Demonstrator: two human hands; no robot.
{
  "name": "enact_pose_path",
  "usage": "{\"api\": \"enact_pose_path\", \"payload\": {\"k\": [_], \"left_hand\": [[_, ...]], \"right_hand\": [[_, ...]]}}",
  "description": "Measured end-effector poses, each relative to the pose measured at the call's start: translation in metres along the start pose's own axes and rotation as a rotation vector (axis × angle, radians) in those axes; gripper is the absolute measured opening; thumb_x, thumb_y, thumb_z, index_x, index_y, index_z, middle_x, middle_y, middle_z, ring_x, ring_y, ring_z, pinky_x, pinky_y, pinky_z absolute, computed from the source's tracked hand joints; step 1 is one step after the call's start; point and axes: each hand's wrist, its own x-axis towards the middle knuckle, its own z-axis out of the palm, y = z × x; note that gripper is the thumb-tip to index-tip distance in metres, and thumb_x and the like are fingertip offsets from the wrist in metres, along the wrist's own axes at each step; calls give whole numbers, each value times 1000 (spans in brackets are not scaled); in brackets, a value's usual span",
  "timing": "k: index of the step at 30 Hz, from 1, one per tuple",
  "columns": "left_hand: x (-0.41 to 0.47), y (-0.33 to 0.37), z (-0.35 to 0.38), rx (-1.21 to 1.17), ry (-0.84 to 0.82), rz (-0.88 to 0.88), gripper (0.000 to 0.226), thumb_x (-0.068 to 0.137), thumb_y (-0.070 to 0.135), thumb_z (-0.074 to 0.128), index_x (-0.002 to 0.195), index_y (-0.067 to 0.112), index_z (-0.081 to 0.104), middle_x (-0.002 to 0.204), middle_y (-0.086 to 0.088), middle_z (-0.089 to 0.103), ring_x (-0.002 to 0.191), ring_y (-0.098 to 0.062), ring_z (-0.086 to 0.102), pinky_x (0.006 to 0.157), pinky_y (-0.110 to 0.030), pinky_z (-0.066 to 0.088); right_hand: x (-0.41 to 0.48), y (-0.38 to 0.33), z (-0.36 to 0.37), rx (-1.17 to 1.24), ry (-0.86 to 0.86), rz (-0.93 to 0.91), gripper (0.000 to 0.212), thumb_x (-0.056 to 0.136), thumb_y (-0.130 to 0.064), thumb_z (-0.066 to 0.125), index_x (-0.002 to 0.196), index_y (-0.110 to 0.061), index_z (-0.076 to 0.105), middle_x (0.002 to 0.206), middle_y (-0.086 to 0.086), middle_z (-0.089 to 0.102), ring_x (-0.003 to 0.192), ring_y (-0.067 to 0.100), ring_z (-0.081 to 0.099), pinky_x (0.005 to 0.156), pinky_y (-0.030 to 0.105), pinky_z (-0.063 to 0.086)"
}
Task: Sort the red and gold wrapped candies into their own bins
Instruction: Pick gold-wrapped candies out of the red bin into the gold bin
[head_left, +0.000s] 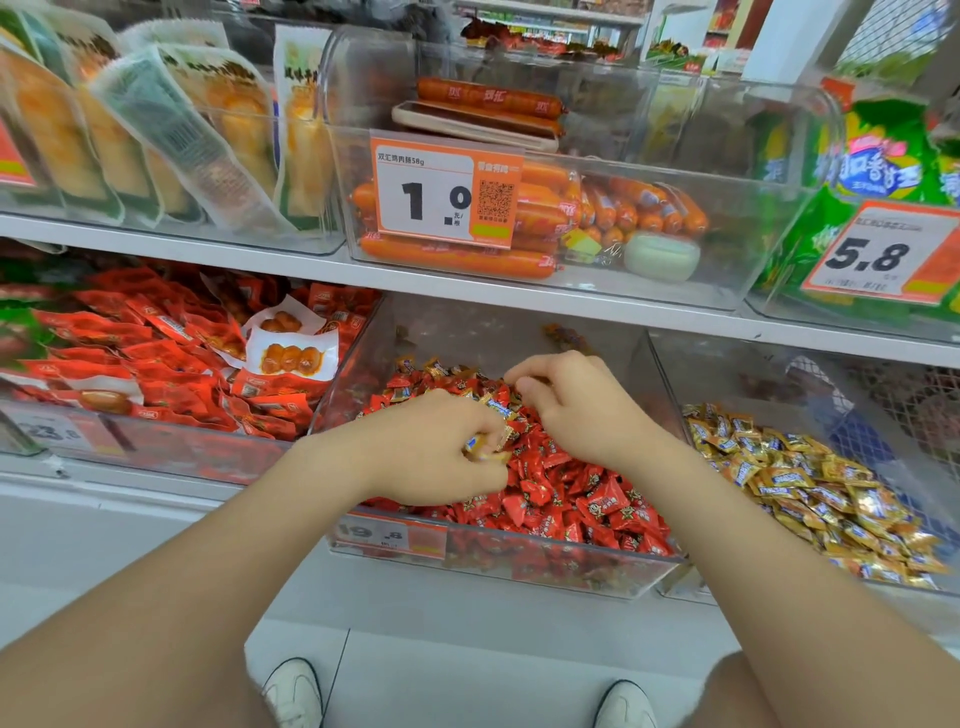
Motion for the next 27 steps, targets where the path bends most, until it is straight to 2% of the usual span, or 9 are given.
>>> {"api": "enact_pose_path", "payload": {"k": [3,6,8,12,16,20,23,25,27], "left_hand": [[-5,-3,-11,-86,220,-100,42,82,51,56,71,12,47,64,-2,56,60,-23,50,59,-36,46],[-5,-9,-17,-239,410,-191,34,77,36,65,64,15,41,55,3,47,53,-20,39,57,-32,44],[-2,-16,-19,-290,486,-229,31,80,27,68,66,18,42,57,3,48,53,-17,39,57,-30,43],[2,-29,-18,-294,455,-227,12,94,26,57,84,19,54,69,-4,64,57,-16,52,56,-30,41],[12,-40,-9,-110,428,-247,43,105,44,48,80,13,62,63,-3,64,61,-22,61,60,-35,47],[27,-60,-2,-15,422,-227,39,108,33,52,77,15,69,69,-1,68,62,-21,65,65,-38,56],[35,-69,-1,88,369,-246,21,105,18,56,100,15,76,97,-6,74,84,-30,72,78,-47,61],[37,-68,-2,131,295,-216,23,106,19,56,119,16,76,116,-8,70,103,-32,70,89,-46,59],[39,-66,-2,139,194,-193,24,106,26,57,119,15,75,119,-8,68,107,-31,68,94,-46,56]], "right_hand": [[8,2,6,-89,-73,-46,37,97,-59,61,106,-26,76,67,-9,66,69,3,59,72,37,53],[12,0,10,-247,-200,-32,73,79,-84,63,125,-29,69,89,-14,59,89,13,60,72,36,49],[13,-1,12,-296,-243,-35,76,76,-81,71,130,-28,67,94,-12,55,97,18,60,75,36,48],[16,4,14,-216,-241,-84,40,85,-63,77,101,-27,72,76,-14,55,75,11,53,69,34,46],[12,5,9,-107,-193,-82,28,90,-56,73,89,-28,74,70,-11,67,65,3,58,64,27,45],[8,-2,-2,52,-98,55,36,88,-42,59,67,-12,55,53,-7,49,52,14,43,55,32,42],[9,-5,-6,57,-51,78,38,84,-40,54,58,-17,39,52,-2,35,51,19,32,52,34,32],[11,-5,-4,31,-35,69,45,91,-42,55,58,-16,39,51,0,37,50,21,36,52,37,36],[13,-4,0,16,-23,59,54,100,-49,52,60,-13,45,51,1,47,53,21,48,58,39,45]]}}
